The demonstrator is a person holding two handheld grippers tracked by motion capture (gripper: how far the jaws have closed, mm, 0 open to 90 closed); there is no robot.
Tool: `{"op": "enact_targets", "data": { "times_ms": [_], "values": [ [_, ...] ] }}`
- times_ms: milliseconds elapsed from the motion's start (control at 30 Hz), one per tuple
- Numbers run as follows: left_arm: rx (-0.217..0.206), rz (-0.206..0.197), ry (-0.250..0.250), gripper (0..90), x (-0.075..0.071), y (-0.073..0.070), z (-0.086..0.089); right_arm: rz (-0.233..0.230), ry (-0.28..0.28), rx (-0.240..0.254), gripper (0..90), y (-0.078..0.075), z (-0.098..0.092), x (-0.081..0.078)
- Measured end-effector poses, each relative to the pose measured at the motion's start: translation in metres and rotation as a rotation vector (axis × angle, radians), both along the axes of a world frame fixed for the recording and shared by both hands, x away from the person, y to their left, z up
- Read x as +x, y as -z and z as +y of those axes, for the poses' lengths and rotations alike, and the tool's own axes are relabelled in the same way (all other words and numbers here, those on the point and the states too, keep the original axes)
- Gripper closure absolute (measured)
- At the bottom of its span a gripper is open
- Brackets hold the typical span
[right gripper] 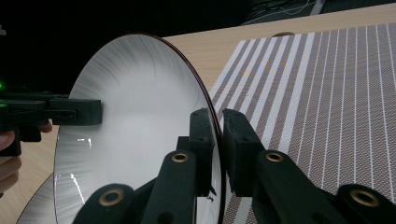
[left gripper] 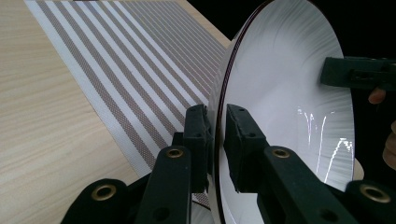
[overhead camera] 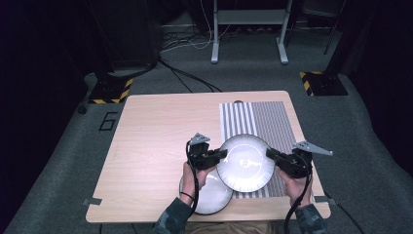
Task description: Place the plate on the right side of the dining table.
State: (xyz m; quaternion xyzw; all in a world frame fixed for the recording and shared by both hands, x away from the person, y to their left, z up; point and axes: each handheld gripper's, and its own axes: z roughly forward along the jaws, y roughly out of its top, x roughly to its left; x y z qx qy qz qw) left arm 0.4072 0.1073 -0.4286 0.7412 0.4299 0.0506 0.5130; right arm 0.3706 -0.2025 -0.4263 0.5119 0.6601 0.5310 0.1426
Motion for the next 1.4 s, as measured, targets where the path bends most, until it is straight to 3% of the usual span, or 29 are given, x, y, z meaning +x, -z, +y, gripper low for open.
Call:
{"op": "enact_targets", "data": {
  "times_ms": [600,1400],
  "values": [
    [0.001,0.021,0.007,79.0,0.015,0.0,-0.012,0.018,0.012,0.011,82.1,0.001,-0.012,0.012],
    [0.012,0.045,0.016,78.6,0.037,0.001,-0.029,0.038,0.042,-0.011,81.7,0.001,-0.024,0.029]
  ]
}}
